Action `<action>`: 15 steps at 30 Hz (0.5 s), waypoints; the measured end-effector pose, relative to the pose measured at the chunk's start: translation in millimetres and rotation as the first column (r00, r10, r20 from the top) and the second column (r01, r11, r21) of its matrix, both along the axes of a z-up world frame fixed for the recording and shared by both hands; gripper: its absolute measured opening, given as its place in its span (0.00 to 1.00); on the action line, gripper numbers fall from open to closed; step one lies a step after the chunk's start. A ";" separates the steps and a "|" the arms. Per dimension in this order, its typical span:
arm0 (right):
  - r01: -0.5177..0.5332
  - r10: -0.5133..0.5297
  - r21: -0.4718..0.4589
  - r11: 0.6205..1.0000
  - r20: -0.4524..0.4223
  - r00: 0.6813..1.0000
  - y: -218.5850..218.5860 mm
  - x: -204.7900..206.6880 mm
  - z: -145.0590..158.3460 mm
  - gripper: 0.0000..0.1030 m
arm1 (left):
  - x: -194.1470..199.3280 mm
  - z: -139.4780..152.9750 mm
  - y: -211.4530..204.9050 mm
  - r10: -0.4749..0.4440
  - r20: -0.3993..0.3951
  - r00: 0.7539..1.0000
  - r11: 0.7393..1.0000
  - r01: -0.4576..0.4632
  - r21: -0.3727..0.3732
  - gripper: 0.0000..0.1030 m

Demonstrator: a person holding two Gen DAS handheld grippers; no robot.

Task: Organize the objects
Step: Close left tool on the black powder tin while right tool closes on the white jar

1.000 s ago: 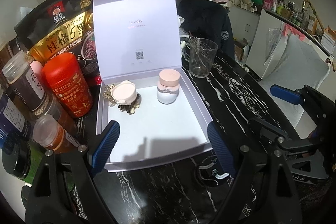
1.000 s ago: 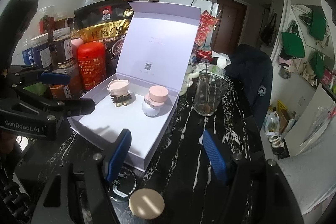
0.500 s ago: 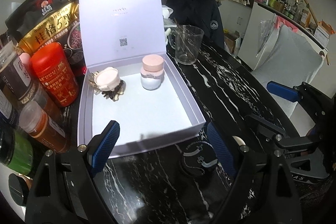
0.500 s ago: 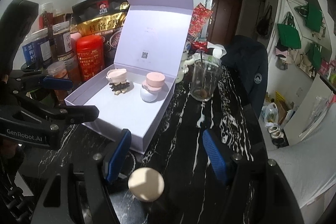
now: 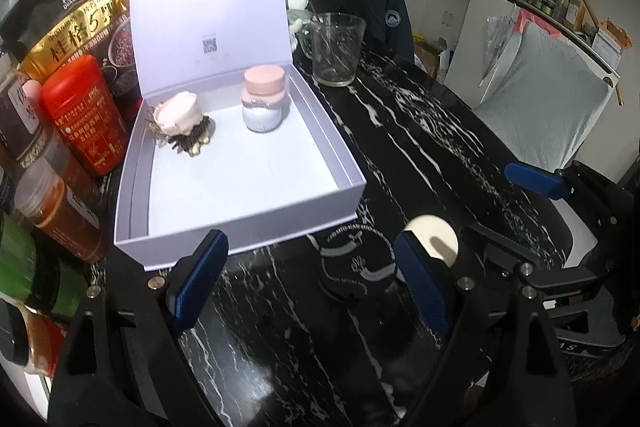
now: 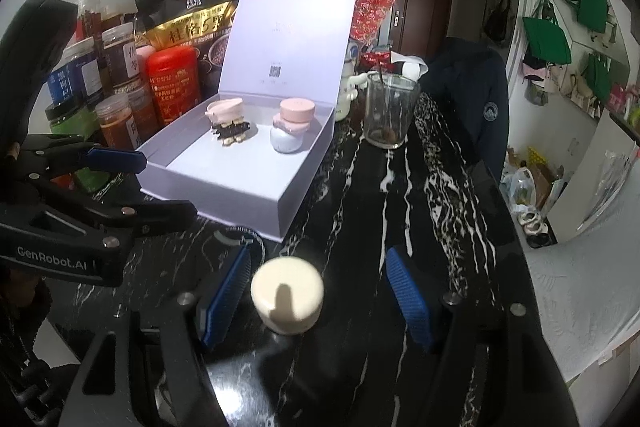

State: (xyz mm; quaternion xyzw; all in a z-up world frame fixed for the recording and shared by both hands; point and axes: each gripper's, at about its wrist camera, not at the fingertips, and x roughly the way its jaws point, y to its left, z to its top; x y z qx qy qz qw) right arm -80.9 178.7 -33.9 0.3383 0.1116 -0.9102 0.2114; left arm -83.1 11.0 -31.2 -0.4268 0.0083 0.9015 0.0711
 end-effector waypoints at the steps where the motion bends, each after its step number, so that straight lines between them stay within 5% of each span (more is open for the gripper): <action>1: 0.003 -0.003 -0.001 1.000 0.002 1.000 1.0 1.9 -1.4 0.70 | 1.2 -1.2 0.6 0.000 0.002 1.000 1.000 0.000 0.001 0.82; 15: 0.005 -0.006 0.002 1.000 0.058 0.998 6.0 19.7 -27.2 0.70 | 19.3 -32.4 4.9 -0.027 0.059 0.998 0.999 0.024 0.048 0.82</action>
